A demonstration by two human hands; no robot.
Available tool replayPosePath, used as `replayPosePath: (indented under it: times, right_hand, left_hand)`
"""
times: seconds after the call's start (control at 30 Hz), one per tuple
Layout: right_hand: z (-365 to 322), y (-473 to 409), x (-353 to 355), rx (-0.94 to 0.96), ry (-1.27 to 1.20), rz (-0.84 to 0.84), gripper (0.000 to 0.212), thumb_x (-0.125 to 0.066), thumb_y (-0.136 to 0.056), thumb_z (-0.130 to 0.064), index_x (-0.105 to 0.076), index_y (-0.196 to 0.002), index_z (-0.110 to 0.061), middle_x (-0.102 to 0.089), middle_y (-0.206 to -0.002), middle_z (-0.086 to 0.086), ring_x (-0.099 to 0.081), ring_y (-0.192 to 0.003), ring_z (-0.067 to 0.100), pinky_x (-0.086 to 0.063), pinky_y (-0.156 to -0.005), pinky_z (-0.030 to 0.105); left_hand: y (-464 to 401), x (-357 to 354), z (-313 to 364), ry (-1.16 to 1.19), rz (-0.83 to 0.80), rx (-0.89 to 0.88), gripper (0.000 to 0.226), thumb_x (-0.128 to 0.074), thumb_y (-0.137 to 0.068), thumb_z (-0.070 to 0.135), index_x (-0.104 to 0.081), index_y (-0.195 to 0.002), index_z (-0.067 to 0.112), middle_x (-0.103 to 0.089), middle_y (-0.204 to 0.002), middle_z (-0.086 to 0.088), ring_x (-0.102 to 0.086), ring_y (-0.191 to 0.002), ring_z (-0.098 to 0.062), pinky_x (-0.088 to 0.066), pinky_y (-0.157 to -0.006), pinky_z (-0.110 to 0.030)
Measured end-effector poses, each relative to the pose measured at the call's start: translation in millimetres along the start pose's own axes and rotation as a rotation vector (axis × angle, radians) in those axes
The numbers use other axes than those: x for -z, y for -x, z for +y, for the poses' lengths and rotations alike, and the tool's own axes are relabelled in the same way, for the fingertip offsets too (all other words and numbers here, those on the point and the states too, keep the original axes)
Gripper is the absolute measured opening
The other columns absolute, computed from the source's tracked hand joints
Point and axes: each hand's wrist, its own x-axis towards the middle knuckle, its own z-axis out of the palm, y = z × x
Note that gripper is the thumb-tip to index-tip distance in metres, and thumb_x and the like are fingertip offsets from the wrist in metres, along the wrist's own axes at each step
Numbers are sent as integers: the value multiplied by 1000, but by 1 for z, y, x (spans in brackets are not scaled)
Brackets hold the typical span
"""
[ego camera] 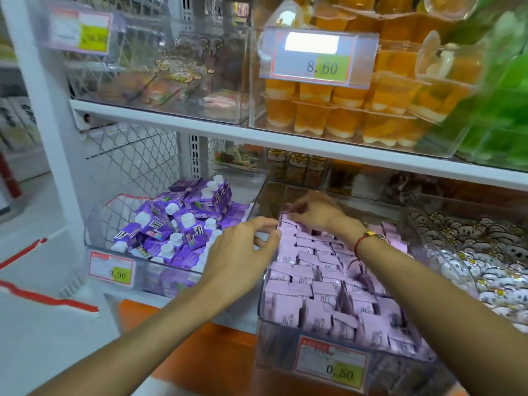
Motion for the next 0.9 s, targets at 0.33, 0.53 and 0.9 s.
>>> replayPosePath:
  times: [0.33, 0.53, 0.9]
  right_hand:
    - [-23, 36, 23, -108, -636, 677, 9, -53, -95, -20, -58, -96, -12, -60, -86, -2, -60, -68, 12, -50, -56, 21]
    - [-29, 90, 44, -420, -1458, 463, 13, -49, -93, -2, -61, -91, -3, -68, -81, 7, -67, -60, 5, -54, -55, 13]
    - [-38, 109, 48, -377, -899, 134, 37, -36, -99, -43, -64, -94, -19, -64, -94, 6, -58, -78, 15, -43, -58, 24]
  left_hand:
    - [-6, 8, 0, 177, 10, -11, 21, -57, -91, 21, -65, -110, 24, -69, -106, 9, -63, -89, -6, -46, -81, -22]
    - [-9, 20, 4, 250, 13, -296, 71, -70, -79, 5, -40, -134, 38, -39, -139, 12, -43, -125, -2, -45, -94, -24]
    - [-5, 19, 28, 651, 37, -12, 12, -75, -77, 25, -71, -83, 16, -73, -68, 2, -66, -58, -1, -42, -42, -12]
